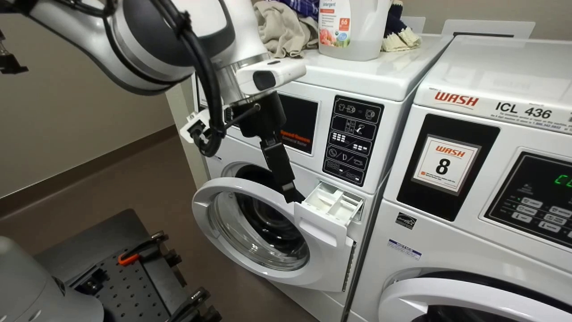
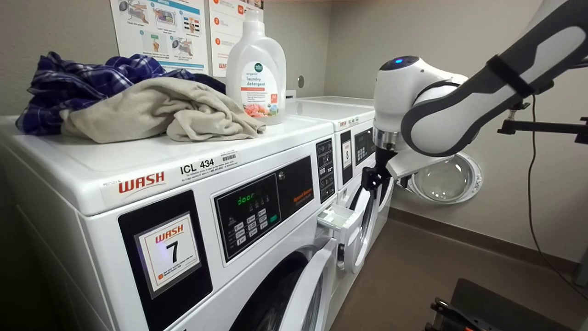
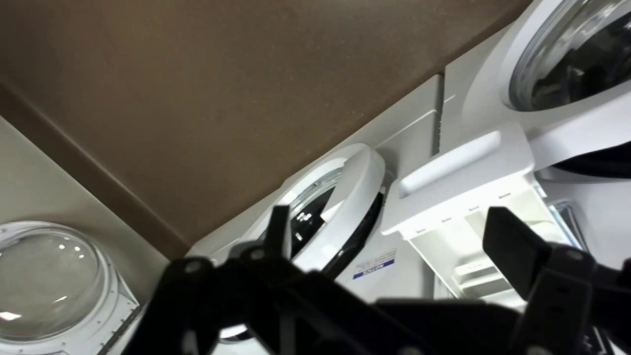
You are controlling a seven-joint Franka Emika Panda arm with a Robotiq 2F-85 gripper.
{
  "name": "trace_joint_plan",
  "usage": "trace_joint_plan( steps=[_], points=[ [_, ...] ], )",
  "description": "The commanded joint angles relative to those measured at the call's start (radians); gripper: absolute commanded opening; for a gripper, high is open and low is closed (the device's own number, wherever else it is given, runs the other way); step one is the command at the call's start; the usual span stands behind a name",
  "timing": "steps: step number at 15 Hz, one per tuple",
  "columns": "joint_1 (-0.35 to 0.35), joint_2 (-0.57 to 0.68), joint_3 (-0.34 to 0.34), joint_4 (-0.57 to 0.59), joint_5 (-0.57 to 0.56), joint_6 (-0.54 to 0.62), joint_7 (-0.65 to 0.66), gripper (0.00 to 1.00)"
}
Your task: Close the detergent dispenser of the washing machine.
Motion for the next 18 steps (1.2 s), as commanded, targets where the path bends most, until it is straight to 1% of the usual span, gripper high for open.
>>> trace_joint_plan(
  steps=[1, 6, 11, 14, 15, 16, 18],
  points=[
    [-0.013, 0.061, -0.014, -0.004, -0.136, 0.008, 0.139, 1.00],
    [0.023, 0.203, -0.097, 0.004, -0.300, 0.056, 0.311, 1.00],
    [0.070, 0.362, -0.189, 0.049, -0.443, 0.161, 0.469, 1.00],
    [0.106, 0.443, -0.234, 0.090, -0.505, 0.221, 0.547, 1.00],
    [0.118, 0.466, -0.245, 0.104, -0.525, 0.237, 0.574, 1.00],
    [0.095, 0.492, -0.222, 0.122, -0.556, 0.252, 0.607, 1.00],
    [0.101, 0.539, -0.231, 0.154, -0.609, 0.281, 0.666, 1.00]
  ],
)
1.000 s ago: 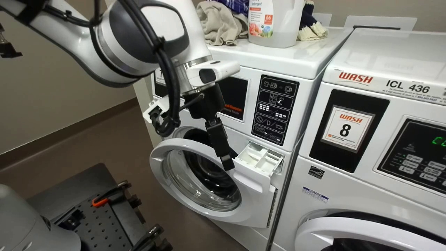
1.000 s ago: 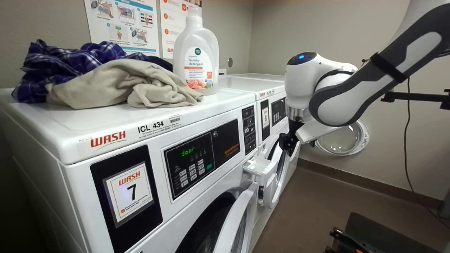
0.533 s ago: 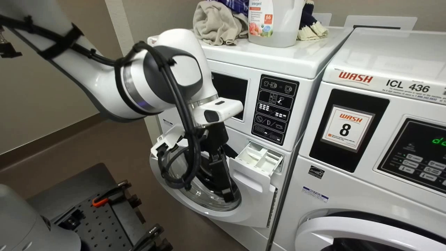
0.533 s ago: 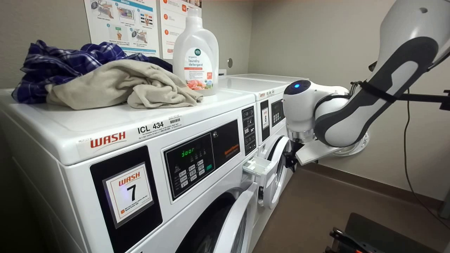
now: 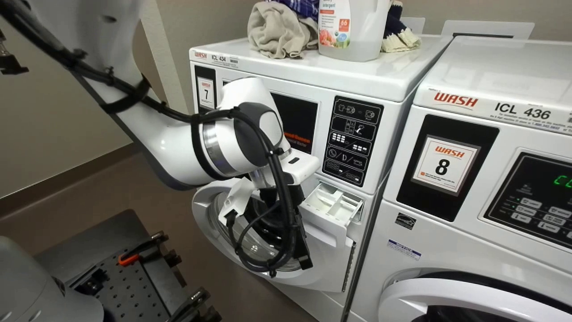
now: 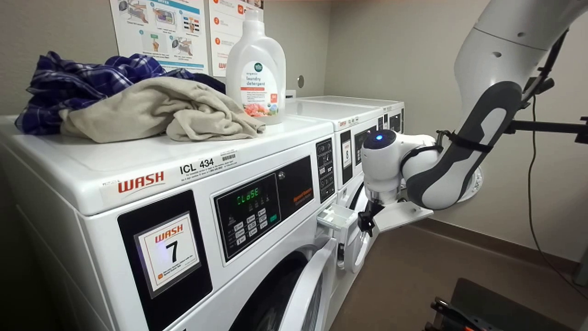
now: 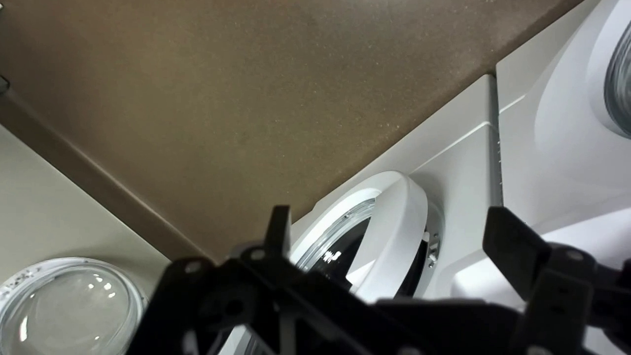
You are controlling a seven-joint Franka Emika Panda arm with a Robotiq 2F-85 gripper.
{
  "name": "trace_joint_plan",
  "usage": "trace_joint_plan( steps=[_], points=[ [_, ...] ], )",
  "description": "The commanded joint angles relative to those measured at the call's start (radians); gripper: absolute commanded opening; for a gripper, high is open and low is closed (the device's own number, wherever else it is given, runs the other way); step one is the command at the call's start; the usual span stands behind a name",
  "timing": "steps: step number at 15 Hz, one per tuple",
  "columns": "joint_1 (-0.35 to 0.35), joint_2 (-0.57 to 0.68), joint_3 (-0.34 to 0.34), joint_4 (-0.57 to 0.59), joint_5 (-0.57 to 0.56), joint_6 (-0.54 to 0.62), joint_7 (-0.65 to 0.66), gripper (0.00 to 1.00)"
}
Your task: Close the detergent dispenser of the washing machine.
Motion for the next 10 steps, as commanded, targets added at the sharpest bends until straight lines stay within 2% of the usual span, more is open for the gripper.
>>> trace_joint_plan(
  steps=[1, 10],
  points=[
    [0.006, 0.098, -0.013, 0.071, -0.104, 0.060, 0.118, 1.00],
    [0.029, 0.249, -0.007, 0.234, -0.374, 0.136, 0.433, 1.00]
  ],
)
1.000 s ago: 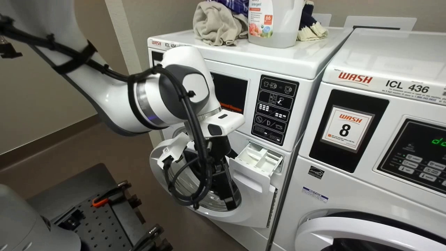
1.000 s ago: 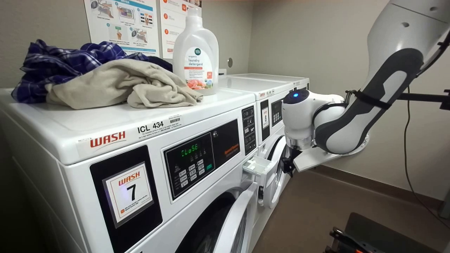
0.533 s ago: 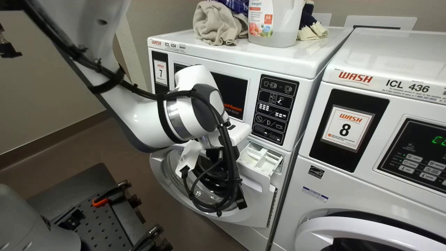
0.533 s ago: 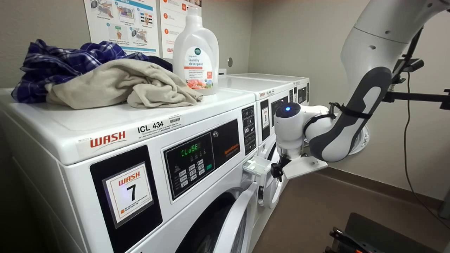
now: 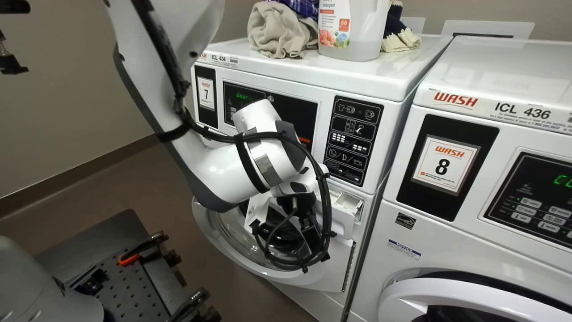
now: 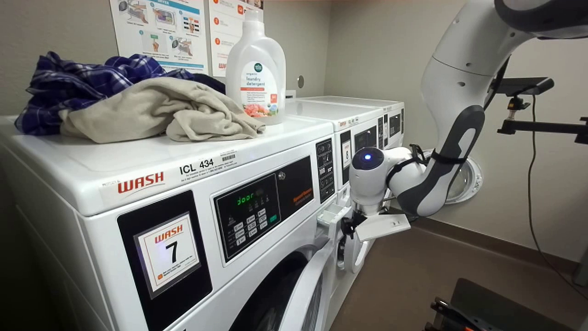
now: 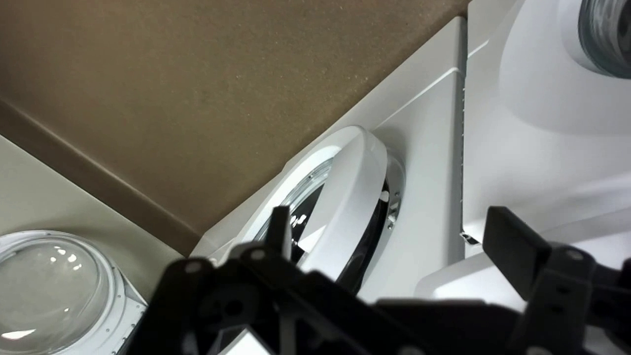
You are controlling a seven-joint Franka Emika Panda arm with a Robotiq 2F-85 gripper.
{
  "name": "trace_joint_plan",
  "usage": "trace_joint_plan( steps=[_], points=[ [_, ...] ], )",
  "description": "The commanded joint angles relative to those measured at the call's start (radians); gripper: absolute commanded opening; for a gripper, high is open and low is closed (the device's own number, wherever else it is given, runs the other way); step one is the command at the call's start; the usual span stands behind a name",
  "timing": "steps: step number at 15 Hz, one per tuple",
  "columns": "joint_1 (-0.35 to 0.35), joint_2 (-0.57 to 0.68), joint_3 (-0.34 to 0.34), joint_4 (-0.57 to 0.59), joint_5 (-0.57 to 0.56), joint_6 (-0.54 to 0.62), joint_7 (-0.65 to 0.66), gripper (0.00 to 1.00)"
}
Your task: Close the detergent dispenser of the washing machine.
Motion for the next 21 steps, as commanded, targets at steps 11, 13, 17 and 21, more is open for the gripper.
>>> trace_joint_plan(
  steps=[11, 13, 17, 21],
  points=[
    [0.052, 0.154, 0.017, 0.210, -0.287, 0.027, 0.387, 1.00],
    [0.050, 0.157, 0.021, 0.210, -0.297, 0.028, 0.401, 1.00],
    [0.051, 0.078, 0.025, 0.146, -0.215, 0.017, 0.313, 1.00],
    [0.045, -0.076, 0.029, 0.035, -0.056, -0.002, 0.124, 1.00]
  ],
)
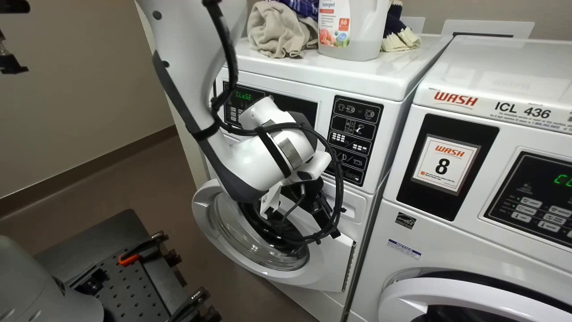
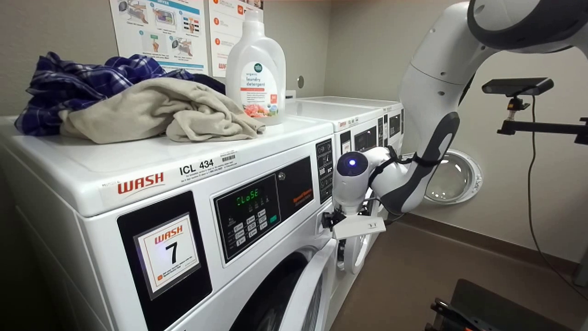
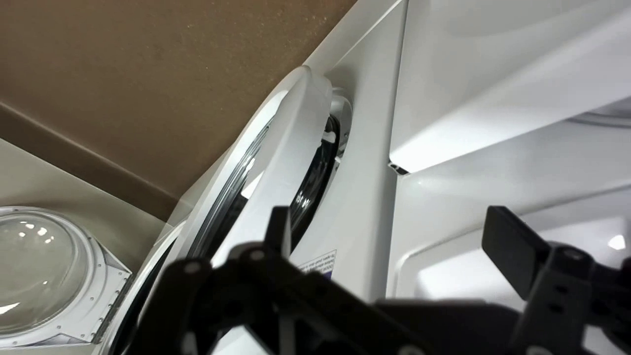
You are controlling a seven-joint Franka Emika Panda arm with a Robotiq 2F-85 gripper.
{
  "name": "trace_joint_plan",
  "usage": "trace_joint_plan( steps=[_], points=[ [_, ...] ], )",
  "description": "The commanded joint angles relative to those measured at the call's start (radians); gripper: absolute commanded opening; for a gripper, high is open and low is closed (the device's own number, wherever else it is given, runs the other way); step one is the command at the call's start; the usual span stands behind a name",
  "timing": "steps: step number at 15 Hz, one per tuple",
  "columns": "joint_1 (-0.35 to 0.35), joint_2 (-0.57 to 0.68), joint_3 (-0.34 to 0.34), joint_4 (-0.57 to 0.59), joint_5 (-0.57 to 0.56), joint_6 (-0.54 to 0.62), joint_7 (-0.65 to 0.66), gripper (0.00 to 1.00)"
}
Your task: Close the detergent dispenser of the washing machine.
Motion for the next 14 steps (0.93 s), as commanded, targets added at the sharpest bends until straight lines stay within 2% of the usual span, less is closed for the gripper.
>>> trace_joint_plan(
  steps=[1, 9, 14],
  points=[
    [-0.005, -0.207, 0.015, -0.134, 0.156, -0.027, -0.201, 1.00],
    [0.061, -0.529, 0.021, -0.278, 0.731, -0.177, -0.864, 1.00],
    [0.096, -0.703, 0.048, -0.269, 0.941, -0.258, -1.080, 1.00]
  ],
)
